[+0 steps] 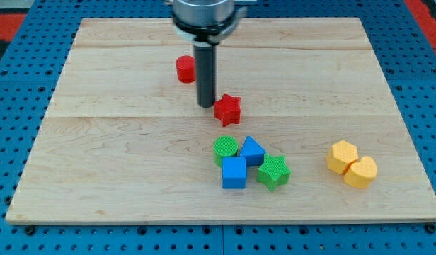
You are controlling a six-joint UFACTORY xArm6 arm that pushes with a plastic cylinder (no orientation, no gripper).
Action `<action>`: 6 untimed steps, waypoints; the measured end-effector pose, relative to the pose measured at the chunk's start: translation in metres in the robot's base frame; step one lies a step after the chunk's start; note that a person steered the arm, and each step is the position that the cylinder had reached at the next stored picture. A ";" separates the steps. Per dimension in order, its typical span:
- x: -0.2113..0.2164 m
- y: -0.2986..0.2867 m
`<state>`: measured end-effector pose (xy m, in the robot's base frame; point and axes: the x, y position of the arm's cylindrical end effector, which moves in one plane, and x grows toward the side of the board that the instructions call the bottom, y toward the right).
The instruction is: Place the red star above the yellow hexagon diagonally
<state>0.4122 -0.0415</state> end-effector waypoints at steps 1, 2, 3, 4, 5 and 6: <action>0.015 0.048; 0.037 0.139; 0.031 0.106; 0.020 0.122; 0.031 0.201; 0.016 0.183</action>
